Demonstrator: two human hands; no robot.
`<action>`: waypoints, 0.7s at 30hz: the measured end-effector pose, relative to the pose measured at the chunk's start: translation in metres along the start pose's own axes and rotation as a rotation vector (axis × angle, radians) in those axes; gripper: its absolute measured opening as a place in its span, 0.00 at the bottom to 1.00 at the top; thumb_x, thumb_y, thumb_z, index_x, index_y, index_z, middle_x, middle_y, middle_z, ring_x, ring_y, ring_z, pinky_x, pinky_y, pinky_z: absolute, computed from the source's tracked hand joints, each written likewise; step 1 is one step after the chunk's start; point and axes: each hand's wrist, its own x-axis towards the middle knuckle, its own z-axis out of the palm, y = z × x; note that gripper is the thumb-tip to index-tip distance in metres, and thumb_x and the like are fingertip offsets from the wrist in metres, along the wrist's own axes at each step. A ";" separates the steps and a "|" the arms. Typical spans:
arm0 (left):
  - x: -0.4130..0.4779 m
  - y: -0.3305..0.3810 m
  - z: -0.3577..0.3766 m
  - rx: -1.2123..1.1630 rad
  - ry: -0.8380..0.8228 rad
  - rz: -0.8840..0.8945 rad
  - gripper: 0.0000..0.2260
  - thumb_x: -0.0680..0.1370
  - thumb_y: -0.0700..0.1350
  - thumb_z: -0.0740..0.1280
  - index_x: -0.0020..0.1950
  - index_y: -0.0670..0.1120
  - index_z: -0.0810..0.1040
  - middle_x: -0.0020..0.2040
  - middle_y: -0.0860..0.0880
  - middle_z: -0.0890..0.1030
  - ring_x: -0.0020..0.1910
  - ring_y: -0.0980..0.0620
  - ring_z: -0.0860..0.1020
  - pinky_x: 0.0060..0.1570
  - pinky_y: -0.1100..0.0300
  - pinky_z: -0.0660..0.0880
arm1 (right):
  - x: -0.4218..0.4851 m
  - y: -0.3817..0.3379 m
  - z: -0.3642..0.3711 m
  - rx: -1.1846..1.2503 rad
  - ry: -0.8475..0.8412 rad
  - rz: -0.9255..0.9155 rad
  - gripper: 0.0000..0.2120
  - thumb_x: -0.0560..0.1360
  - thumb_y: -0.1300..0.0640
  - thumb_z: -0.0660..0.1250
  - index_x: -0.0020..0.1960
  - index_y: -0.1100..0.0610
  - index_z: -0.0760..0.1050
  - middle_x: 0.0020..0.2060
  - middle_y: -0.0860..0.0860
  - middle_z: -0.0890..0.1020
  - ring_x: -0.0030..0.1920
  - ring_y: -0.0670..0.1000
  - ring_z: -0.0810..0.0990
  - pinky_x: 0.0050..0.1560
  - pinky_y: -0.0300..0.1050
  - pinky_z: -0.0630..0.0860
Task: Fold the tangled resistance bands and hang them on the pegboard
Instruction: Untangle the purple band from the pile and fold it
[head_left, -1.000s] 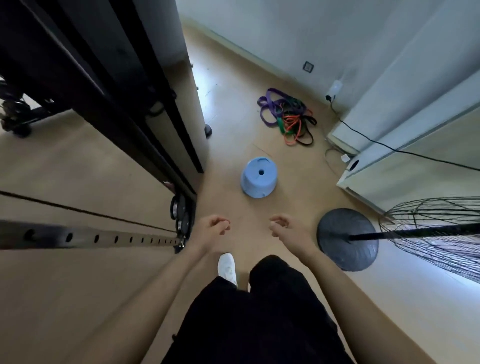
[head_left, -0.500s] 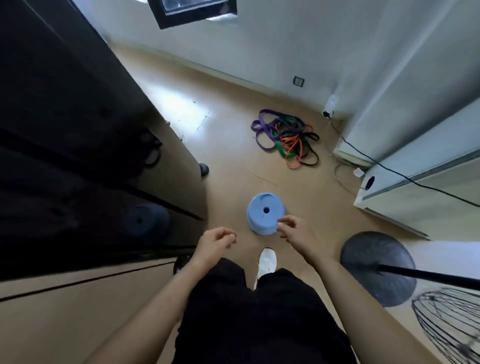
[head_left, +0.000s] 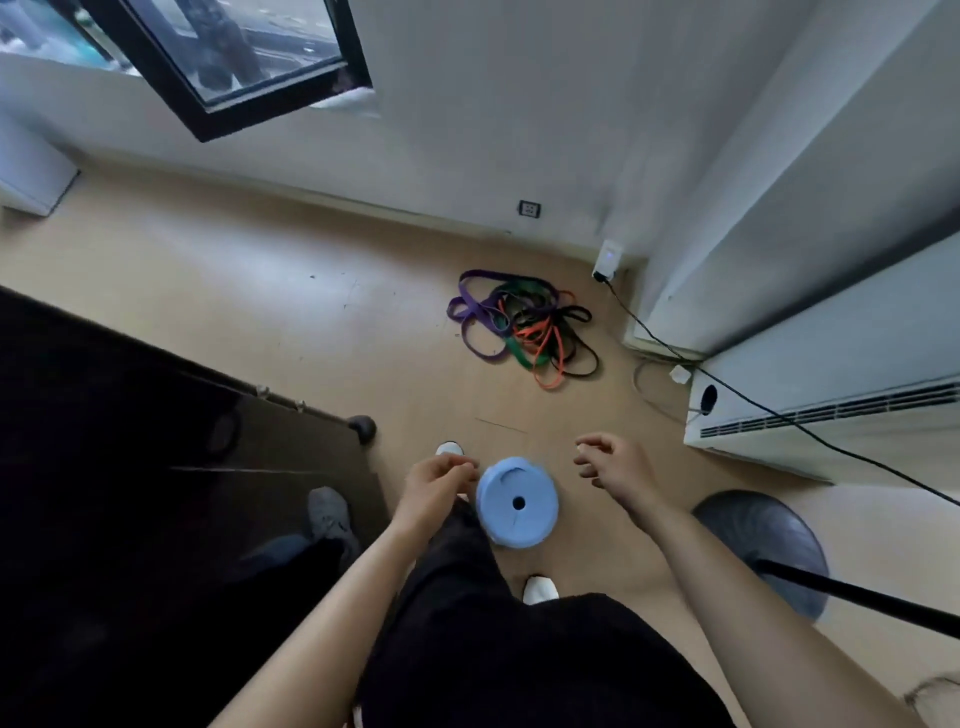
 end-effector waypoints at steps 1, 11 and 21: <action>0.019 0.012 -0.004 -0.002 -0.035 0.000 0.06 0.80 0.42 0.68 0.49 0.46 0.85 0.47 0.45 0.86 0.44 0.52 0.83 0.43 0.64 0.75 | 0.010 -0.010 0.001 0.003 0.016 0.017 0.07 0.81 0.58 0.66 0.56 0.56 0.80 0.46 0.56 0.85 0.39 0.50 0.80 0.39 0.41 0.74; 0.214 0.130 -0.018 0.278 -0.257 0.022 0.07 0.81 0.38 0.65 0.48 0.44 0.83 0.44 0.47 0.85 0.42 0.52 0.80 0.47 0.61 0.76 | 0.117 -0.101 -0.007 -0.062 0.028 0.093 0.06 0.78 0.61 0.69 0.53 0.54 0.82 0.44 0.55 0.85 0.39 0.48 0.82 0.38 0.31 0.74; 0.425 0.152 0.041 0.490 -0.193 0.024 0.05 0.75 0.47 0.67 0.45 0.50 0.83 0.43 0.47 0.85 0.44 0.46 0.81 0.51 0.48 0.78 | 0.369 -0.133 -0.040 -0.286 -0.094 0.009 0.05 0.76 0.59 0.70 0.50 0.51 0.82 0.41 0.49 0.83 0.44 0.49 0.82 0.53 0.46 0.78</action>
